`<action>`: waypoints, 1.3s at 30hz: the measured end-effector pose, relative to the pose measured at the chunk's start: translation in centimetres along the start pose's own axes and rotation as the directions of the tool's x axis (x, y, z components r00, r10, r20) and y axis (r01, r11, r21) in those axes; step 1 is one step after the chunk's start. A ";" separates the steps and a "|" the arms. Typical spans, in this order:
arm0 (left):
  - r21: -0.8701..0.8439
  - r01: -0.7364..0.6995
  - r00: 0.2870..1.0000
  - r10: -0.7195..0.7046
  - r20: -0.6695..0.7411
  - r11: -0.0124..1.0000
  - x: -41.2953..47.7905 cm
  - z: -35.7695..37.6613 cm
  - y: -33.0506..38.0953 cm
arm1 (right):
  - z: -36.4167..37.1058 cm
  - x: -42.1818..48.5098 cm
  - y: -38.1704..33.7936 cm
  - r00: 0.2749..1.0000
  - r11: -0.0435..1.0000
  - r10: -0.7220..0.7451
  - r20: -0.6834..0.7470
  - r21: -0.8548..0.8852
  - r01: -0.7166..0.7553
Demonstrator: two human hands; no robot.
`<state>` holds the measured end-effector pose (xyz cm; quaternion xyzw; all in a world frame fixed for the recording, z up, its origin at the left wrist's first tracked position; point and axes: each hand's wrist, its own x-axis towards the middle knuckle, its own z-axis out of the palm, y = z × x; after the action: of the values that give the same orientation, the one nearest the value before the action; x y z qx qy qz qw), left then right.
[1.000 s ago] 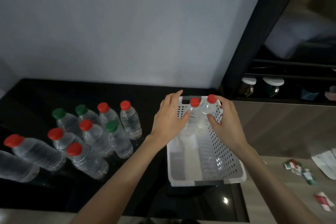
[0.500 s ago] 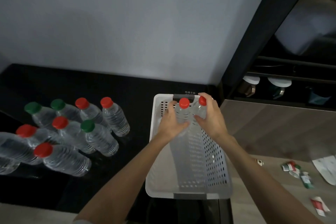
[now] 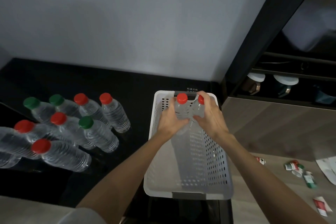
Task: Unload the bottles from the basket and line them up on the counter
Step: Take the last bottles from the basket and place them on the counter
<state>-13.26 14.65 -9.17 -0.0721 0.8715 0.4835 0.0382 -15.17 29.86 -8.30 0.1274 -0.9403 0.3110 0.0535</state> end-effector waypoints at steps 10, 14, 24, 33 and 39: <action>0.072 -0.114 0.987 0.122 -0.104 0.991 -2.7 -3.7 3.0 | -3.3 -2.1 -2.8 0.993 0.992 -0.010 -0.117 0.121 0.024; 0.105 -0.198 0.961 0.214 -0.178 0.975 -4.2 -6.8 5.1 | -6.4 -2.8 -6.0 0.983 0.985 -0.096 -0.155 0.125 0.116; 0.115 -0.294 0.865 0.315 -0.390 0.949 -10.5 -16.3 7.6 | -10.6 -4.3 -16.7 0.919 0.926 -0.320 -0.232 0.129 0.355; 0.102 -0.264 0.868 0.283 -0.407 0.959 -16.4 -24.0 2.4 | -5.8 -6.1 -24.4 0.924 0.901 -0.336 -0.181 0.223 0.372; 0.127 -0.180 0.914 0.214 -0.344 0.975 -18.6 -24.6 -3.1 | 0.3 -7.8 -25.5 0.951 0.929 -0.301 -0.071 0.202 0.309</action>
<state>5.67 -6.17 3.78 -0.0682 0.8882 0.4231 -0.1657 -0.70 11.57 4.66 0.2707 -0.8696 0.3991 0.1058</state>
